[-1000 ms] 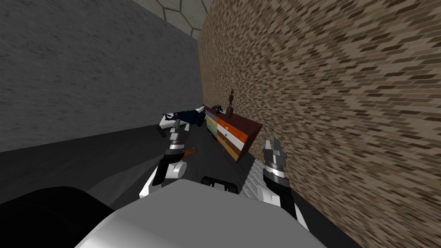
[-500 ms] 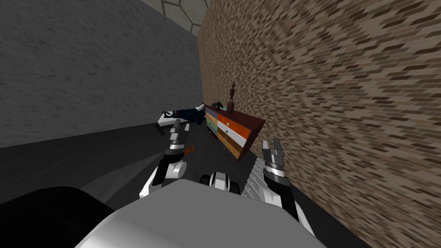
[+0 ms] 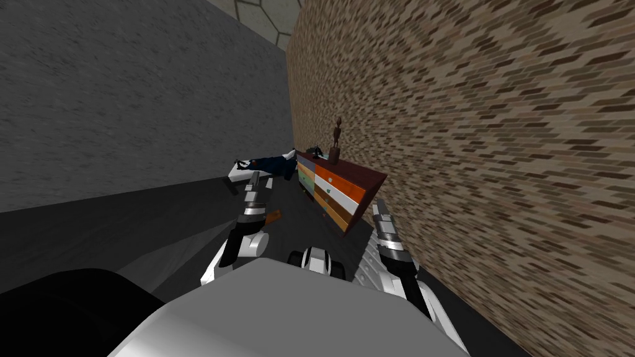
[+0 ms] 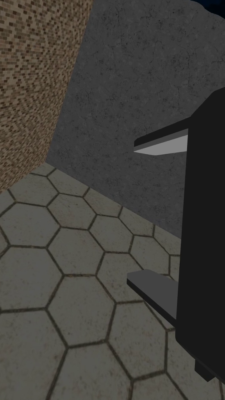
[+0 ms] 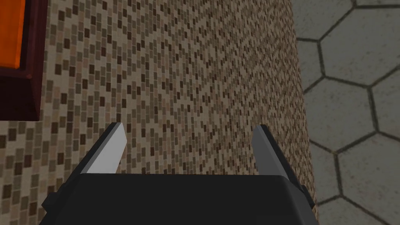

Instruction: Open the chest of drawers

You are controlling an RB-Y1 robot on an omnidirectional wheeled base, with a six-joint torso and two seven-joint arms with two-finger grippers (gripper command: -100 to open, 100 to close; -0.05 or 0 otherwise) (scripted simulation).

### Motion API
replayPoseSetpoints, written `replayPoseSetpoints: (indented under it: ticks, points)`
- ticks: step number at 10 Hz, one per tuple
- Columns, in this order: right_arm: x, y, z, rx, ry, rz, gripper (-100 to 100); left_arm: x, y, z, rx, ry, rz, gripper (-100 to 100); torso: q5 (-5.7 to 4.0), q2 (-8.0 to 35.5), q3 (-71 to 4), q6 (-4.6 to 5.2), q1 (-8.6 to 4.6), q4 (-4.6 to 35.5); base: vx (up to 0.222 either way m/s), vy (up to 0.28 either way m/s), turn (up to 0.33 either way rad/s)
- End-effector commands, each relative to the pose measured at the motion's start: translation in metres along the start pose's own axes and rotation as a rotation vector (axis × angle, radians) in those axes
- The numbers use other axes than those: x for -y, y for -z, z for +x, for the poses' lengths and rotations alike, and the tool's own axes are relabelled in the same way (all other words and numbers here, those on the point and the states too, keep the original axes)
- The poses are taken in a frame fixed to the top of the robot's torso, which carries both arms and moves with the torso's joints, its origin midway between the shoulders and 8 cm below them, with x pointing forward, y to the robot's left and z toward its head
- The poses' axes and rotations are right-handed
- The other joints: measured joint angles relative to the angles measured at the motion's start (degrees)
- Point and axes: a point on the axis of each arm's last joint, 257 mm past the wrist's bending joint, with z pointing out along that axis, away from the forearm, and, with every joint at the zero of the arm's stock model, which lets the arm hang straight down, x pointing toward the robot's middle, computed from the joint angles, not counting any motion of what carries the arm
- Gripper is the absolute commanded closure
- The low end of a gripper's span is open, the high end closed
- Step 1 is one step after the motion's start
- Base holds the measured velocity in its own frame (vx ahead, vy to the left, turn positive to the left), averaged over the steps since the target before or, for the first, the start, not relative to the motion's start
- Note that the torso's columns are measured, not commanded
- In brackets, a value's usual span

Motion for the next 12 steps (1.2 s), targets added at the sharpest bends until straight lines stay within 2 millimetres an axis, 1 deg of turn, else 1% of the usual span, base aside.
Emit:
replayPoseSetpoints:
  ticks: [1,2,3,4,5,6,7,8,9,10,11,12]
  points:
    - [0.018,0.003,0.012,-0.056,0.106,0.049,-100,0.0,0.0,0.0,0.0,0.0,0.0,0,-0.01,0.12,0.06,0.02,-0.05,0.03,0.055,0.036,0.016]
    - [0.03,0.004,0.017,-0.083,0.162,0.081,-100,0.0,0.0,0.0,0.0,0.0,0.0,0,-0.02,0.15,0.09,0.0,-0.05,0.04,0.071,0.054,0.041]
    - [0.031,0.004,0.018,-0.091,0.18,0.08,-100,0.0,0.0,0.0,0.0,0.0,0.0,0,0.0,0.09,0.05,0.0,0.01,0.03,0.057,0.041,0.013]
    - [0.044,0.006,0.023,-0.118,0.243,0.114,-100,0.0,0.0,0.0,0.0,0.0,0.0,0,0.0,0.11,0.06,0.01,-0.03,0.03,0.069,0.045,0.023]
    - [0.044,0.006,0.024,-0.123,0.255,0.113,-100,0.0,0.0,0.0,0.0,0.0,0.0,0,-0.01,0.05,0.03,0.0,-0.03,0.02,0.059,0.039,0.013]
    - [0.058,0.008,0.027,-0.15,0.321,0.148,-100,0.0,0.0,0.0,0.0,0.0,0.0,0,-0.01,0.09,0.04,0.01,-0.04,0.02,0.061,0.038,0.026]
    - [0.059,0.008,0.028,-0.155,0.335,0.147,-100,0.0,0.0,0.0,0.0,0.0,0.0,0,-0.01,0.08,0.05,0.0,-0.03,0.02,0.052,0.035,0.017]
    - [0.073,0.01,0.03,-0.18,0.402,0.183,-100,0.0,0.0,0.0,0.0,0.0,0.0,0,-0.01,0.11,0.06,0.01,-0.04,0.03,0.061,0.045,0.031]
    - [0.074,0.011,0.031,-0.186,0.418,0.182,-100,0.0,0.0,0.0,0.0,0.0,0.0,0,0.0,0.06,0.04,0.0,0.0,0.02,0.057,0.029,0.014]
    - [0.089,0.013,0.032,-0.209,0.483,0.219,-100,0.0,0.0,0.0,0.0,0.0,0.0,0,-0.01,0.08,0.04,0.01,-0.06,0.02,0.077,0.034,0.035]
    - [0.089,0.014,0.033,-0.216,0.504,0.218,-100,0.0,0.0,0.0,0.0,0.0,0.0,0,-0.01,0.02,0.01,0.0,-0.03,0.01,0.062,0.038,0.015]
    - [0.104,0.017,0.033,-0.237,0.568,0.255,-100,0.0,0.0,0.0,0.0,0.0,0.0,0,0.0,0.08,0.04,0.01,-0.01,0.02,0.062,0.057,0.025]
